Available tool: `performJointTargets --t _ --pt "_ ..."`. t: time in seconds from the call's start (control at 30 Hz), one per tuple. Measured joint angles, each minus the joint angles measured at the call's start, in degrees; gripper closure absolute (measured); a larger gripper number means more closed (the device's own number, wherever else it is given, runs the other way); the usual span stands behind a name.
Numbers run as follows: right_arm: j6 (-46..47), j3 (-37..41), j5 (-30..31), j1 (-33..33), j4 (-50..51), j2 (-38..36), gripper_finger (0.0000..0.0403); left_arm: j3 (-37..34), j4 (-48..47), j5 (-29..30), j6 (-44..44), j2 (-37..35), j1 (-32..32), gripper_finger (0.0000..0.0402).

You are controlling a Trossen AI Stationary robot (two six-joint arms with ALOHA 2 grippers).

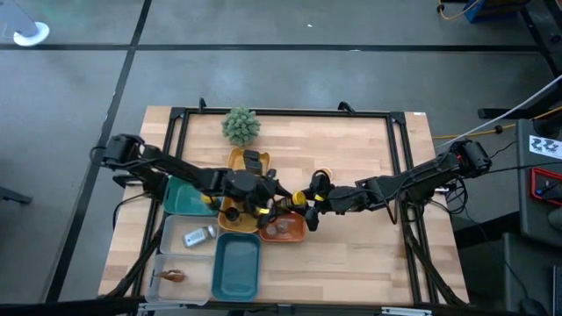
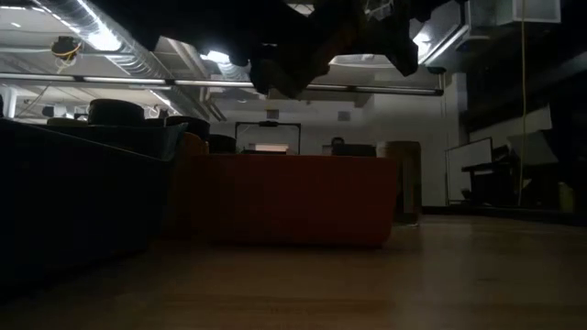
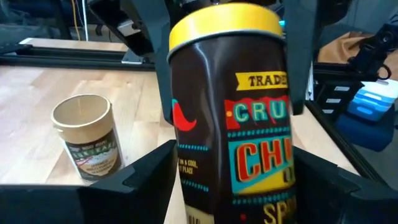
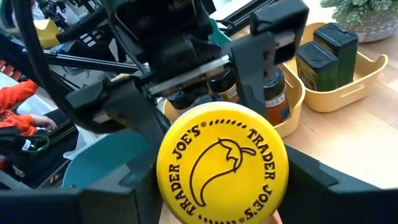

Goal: Sort spices by type
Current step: Put the yellow seasoning bottle into the green bin

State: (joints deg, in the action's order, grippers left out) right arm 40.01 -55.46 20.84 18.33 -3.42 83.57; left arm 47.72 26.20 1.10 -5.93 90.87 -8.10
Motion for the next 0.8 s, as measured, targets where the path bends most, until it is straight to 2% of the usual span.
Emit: performJointTargets --t 0.17,0.4,0.53,0.67,0.8 --pt "-0.02 -0.01 -0.25 0.02 0.08 0.0 0.0162 1.22 0.0 0.04 1.6 1.14 0.0 0.0156" --pt "-0.02 -0.02 -0.95 0.02 0.05 0.0 0.0136 1.27 -0.51 0.21 3.03 0.35 0.02 0.0209" --pt "0.0 0.0 -0.96 0.02 0.11 0.0 0.0139 1.27 -1.22 0.17 3.06 0.01 0.02 0.0213" --pt "-0.03 -0.01 -1.0 0.04 0.47 -0.37 0.014 1.25 -5.55 0.61 3.33 -2.39 0.02 0.0213" --pt "-2.45 -0.02 -0.98 0.07 0.52 -1.06 0.0139 1.25 -13.55 1.23 4.74 -7.69 0.04 0.0208"
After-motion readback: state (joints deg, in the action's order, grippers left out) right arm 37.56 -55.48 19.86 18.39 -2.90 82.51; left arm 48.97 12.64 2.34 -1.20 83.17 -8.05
